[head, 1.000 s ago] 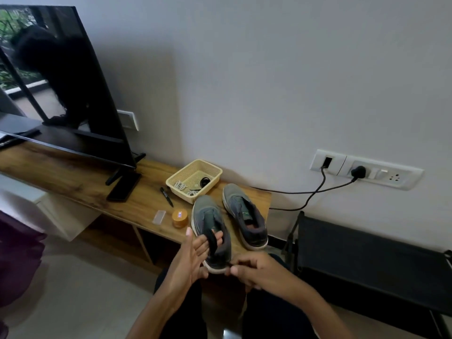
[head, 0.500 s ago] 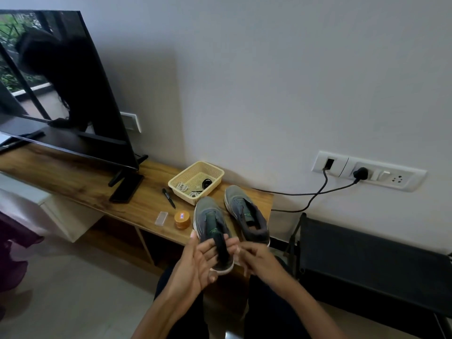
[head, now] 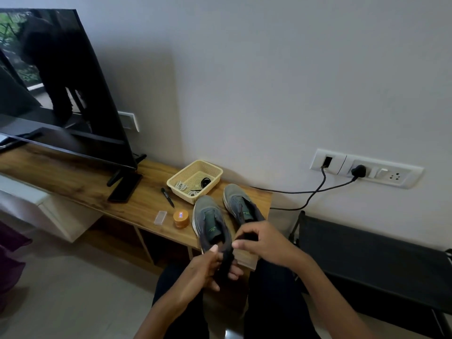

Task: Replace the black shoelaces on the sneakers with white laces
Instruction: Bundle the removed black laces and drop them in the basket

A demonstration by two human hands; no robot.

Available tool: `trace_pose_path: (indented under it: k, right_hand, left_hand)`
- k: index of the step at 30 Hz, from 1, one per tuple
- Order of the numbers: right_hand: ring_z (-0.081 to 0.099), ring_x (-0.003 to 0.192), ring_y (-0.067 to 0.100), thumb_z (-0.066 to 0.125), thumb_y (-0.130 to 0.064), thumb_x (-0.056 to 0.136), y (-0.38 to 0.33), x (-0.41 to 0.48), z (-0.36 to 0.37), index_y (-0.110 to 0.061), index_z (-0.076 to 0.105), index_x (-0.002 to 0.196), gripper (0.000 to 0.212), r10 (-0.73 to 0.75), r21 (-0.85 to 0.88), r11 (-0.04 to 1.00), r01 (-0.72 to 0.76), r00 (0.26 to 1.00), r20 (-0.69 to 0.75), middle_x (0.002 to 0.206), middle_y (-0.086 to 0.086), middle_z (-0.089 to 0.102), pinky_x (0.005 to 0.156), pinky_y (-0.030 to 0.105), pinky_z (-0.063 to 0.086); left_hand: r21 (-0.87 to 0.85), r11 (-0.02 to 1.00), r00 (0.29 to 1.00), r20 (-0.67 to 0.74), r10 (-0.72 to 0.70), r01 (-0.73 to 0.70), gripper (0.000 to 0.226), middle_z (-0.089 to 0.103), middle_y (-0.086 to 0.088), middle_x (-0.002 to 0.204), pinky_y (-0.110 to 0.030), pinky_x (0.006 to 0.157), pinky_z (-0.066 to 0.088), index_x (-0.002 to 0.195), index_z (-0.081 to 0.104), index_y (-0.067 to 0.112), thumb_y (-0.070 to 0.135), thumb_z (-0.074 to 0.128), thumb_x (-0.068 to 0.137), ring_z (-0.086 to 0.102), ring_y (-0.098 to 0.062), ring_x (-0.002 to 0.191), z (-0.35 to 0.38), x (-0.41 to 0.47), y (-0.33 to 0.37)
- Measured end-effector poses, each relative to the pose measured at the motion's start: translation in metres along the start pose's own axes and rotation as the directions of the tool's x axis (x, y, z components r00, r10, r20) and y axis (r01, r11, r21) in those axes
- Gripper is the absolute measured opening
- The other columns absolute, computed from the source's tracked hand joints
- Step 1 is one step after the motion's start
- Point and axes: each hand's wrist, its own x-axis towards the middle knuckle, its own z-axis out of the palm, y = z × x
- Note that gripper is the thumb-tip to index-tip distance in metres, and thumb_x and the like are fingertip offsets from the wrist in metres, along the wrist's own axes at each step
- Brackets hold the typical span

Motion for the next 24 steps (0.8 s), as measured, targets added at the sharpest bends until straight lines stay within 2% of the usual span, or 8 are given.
trace_pose_path:
  k: [5, 8, 11, 14, 17, 19, 22, 24]
  right_hand:
    - [0.050, 0.059, 0.007, 0.060, -0.017, 0.091, 0.024, 0.001, 0.014, -0.012, 0.068, 0.086, 0.010, 0.142, 0.311, 0.945, -0.098, 0.982, -0.122, 0.066, -0.001, 0.055, 0.055, 0.016, 0.041]
    - [0.049, 0.055, 0.003, 0.052, -0.014, 0.095, 0.033, -0.008, 0.039, -0.018, 0.067, 0.089, 0.017, 0.233, 0.362, 0.916, -0.174, 0.965, -0.124, 0.062, -0.006, 0.054, 0.053, 0.015, 0.040]
    - [0.048, 0.055, 0.002, 0.047, -0.009, 0.097, 0.037, -0.018, 0.065, -0.020, 0.065, 0.097, 0.022, 0.288, 0.337, 0.910, -0.242, 0.953, -0.095, 0.065, -0.003, 0.052, 0.053, 0.016, 0.041]
    - [0.049, 0.057, 0.001, 0.046, -0.007, 0.096, 0.034, -0.025, 0.074, -0.013, 0.065, 0.106, 0.022, 0.245, 0.191, 0.953, -0.234, 0.969, -0.034, 0.073, -0.006, 0.054, 0.058, 0.020, 0.044]
    - [0.056, 0.083, 0.000, 0.053, -0.011, 0.092, 0.024, -0.024, 0.066, -0.016, 0.068, 0.101, 0.018, 0.048, -0.106, 0.993, -0.048, 0.999, -0.006, 0.094, -0.007, 0.063, 0.081, 0.023, 0.047]
    - [0.055, 0.097, -0.001, 0.058, -0.016, 0.090, 0.018, -0.021, 0.056, -0.016, 0.069, 0.105, 0.019, -0.036, -0.212, 0.977, 0.023, 0.998, -0.059, 0.107, -0.008, 0.064, 0.088, 0.014, 0.042]
    - [0.054, 0.083, -0.010, 0.064, -0.019, 0.086, 0.014, -0.018, 0.040, -0.016, 0.071, 0.099, 0.015, -0.079, -0.207, 0.977, 0.045, 0.984, -0.159, 0.090, -0.020, 0.059, 0.076, 0.006, 0.038]
    - [0.055, 0.079, -0.007, 0.068, -0.016, 0.083, 0.016, -0.016, 0.036, -0.014, 0.073, 0.091, 0.010, -0.112, -0.140, 0.986, 0.087, 0.978, -0.179, 0.080, -0.022, 0.057, 0.072, 0.007, 0.039]
  left_hand:
    - [-0.278, 0.952, 0.989, 0.038, 0.143, -0.127, 0.035, 0.062, -0.006, 0.075, -0.022, 0.056, 0.041, 0.098, 0.065, 0.003, 0.027, 0.040, 0.096, 0.057, -0.011, 0.066, 0.007, -0.016, 0.004]
    - [-0.448, 0.875, 0.981, -0.014, 0.196, -0.181, 0.027, 0.059, -0.005, 0.074, -0.021, 0.053, 0.042, 0.100, 0.064, 0.003, 0.022, 0.051, 0.085, 0.058, -0.010, 0.065, 0.008, -0.018, 0.004]
    - [-0.531, 0.815, 0.972, -0.115, 0.204, -0.234, 0.030, 0.068, -0.010, 0.093, -0.024, 0.061, 0.049, 0.110, 0.062, 0.004, 0.018, 0.048, 0.087, 0.066, -0.016, 0.081, 0.007, -0.015, 0.006]
    - [-0.470, 0.850, 0.969, -0.165, 0.183, -0.240, 0.033, 0.068, -0.009, 0.115, -0.027, 0.067, 0.049, 0.121, 0.057, 0.009, 0.007, 0.034, 0.097, 0.063, -0.020, 0.105, 0.009, -0.013, 0.007]
    - [-0.298, 0.939, 0.982, -0.122, 0.142, -0.173, 0.042, 0.069, 0.000, 0.113, -0.024, 0.065, 0.050, 0.119, 0.055, 0.019, -0.008, 0.032, 0.094, 0.064, -0.015, 0.103, 0.012, -0.013, 0.004]
    - [-0.154, 0.981, 0.989, -0.101, 0.107, -0.122, 0.042, 0.066, 0.003, 0.112, -0.022, 0.069, 0.050, 0.108, 0.053, 0.029, -0.008, 0.040, 0.093, 0.063, -0.013, 0.099, 0.016, -0.015, 0.003]
    - [0.014, 0.993, 0.993, -0.032, 0.114, -0.114, 0.028, 0.063, 0.002, 0.108, -0.022, 0.075, 0.051, 0.113, 0.054, 0.025, 0.005, 0.050, 0.094, 0.064, -0.010, 0.096, 0.019, -0.016, 0.000]
    - [0.059, 0.989, 0.990, -0.028, 0.137, -0.136, 0.021, 0.064, 0.004, 0.091, -0.019, 0.070, 0.048, 0.111, 0.057, 0.020, 0.009, 0.047, 0.096, 0.063, -0.003, 0.079, 0.020, -0.017, 0.000]
